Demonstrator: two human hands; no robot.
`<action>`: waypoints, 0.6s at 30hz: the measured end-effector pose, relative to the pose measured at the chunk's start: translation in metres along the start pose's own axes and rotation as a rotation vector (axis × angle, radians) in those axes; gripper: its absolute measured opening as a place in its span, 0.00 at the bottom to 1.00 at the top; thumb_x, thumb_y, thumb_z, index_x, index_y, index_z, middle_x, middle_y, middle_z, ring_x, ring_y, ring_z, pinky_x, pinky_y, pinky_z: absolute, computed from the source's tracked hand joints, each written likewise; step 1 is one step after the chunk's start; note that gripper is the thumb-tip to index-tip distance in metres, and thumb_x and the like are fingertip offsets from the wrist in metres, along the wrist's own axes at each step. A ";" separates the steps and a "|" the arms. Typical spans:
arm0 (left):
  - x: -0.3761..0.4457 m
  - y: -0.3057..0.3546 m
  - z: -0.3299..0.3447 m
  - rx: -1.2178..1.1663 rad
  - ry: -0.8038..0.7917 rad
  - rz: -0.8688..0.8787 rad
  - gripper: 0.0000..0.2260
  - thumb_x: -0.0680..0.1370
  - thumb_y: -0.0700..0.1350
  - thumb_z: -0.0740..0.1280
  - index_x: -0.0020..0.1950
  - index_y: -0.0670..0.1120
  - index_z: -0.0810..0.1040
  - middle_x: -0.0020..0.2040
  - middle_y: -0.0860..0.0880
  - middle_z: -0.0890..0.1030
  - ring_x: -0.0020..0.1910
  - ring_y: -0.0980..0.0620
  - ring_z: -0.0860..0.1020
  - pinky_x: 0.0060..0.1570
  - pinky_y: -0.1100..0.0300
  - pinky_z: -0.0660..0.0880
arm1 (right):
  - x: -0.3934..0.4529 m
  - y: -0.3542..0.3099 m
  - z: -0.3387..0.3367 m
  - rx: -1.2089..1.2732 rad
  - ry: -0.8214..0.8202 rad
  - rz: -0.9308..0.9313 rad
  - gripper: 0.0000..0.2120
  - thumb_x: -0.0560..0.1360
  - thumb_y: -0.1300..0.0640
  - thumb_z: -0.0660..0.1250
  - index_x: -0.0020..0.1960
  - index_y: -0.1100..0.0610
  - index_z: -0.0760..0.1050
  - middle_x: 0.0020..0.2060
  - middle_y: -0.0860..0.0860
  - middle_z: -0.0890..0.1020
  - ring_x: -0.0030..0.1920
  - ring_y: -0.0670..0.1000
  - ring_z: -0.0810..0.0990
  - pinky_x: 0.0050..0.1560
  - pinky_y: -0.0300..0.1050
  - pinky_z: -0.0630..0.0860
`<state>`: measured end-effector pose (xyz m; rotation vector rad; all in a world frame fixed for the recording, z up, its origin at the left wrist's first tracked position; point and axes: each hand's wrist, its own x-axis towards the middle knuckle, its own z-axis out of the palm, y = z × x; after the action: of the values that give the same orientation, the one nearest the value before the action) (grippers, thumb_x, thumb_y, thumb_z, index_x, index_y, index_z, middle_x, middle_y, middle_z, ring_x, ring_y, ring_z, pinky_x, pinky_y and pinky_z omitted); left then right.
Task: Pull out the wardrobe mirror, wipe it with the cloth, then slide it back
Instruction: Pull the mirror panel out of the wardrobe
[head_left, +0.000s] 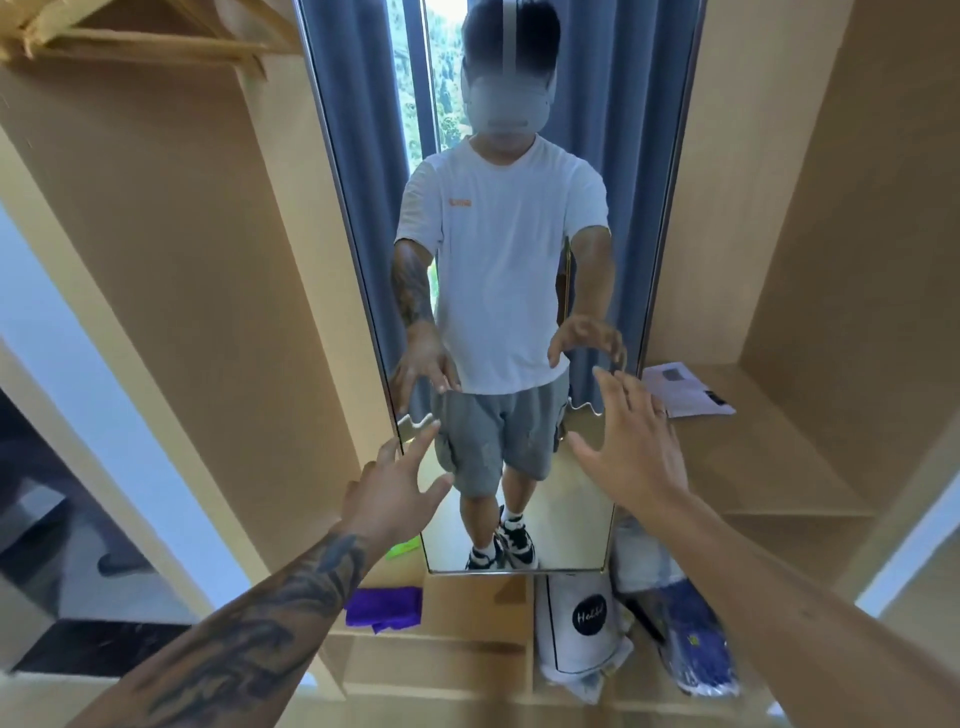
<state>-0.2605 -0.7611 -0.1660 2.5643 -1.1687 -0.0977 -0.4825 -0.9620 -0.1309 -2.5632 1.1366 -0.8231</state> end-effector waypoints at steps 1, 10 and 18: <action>-0.006 -0.002 0.007 -0.011 -0.022 -0.010 0.32 0.81 0.70 0.58 0.80 0.74 0.44 0.85 0.45 0.58 0.76 0.39 0.71 0.70 0.40 0.71 | -0.004 -0.002 0.003 0.019 -0.007 -0.017 0.40 0.76 0.41 0.72 0.81 0.45 0.54 0.77 0.52 0.65 0.74 0.59 0.69 0.68 0.59 0.75; -0.048 -0.042 0.026 0.004 -0.181 -0.050 0.31 0.81 0.66 0.62 0.82 0.67 0.55 0.81 0.50 0.66 0.76 0.43 0.69 0.69 0.46 0.70 | -0.039 -0.024 0.051 0.159 -0.326 -0.038 0.37 0.77 0.44 0.70 0.81 0.44 0.59 0.74 0.51 0.73 0.72 0.55 0.74 0.67 0.56 0.75; -0.059 -0.093 0.073 -0.081 -0.371 -0.112 0.32 0.82 0.60 0.64 0.84 0.62 0.57 0.76 0.45 0.71 0.69 0.41 0.75 0.68 0.46 0.74 | -0.100 -0.051 0.126 0.190 -0.551 0.101 0.36 0.77 0.45 0.71 0.81 0.44 0.60 0.68 0.51 0.75 0.63 0.53 0.75 0.59 0.48 0.74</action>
<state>-0.2468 -0.6788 -0.2688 2.6073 -1.1107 -0.6572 -0.4333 -0.8575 -0.2540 -2.3313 0.9464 -0.1635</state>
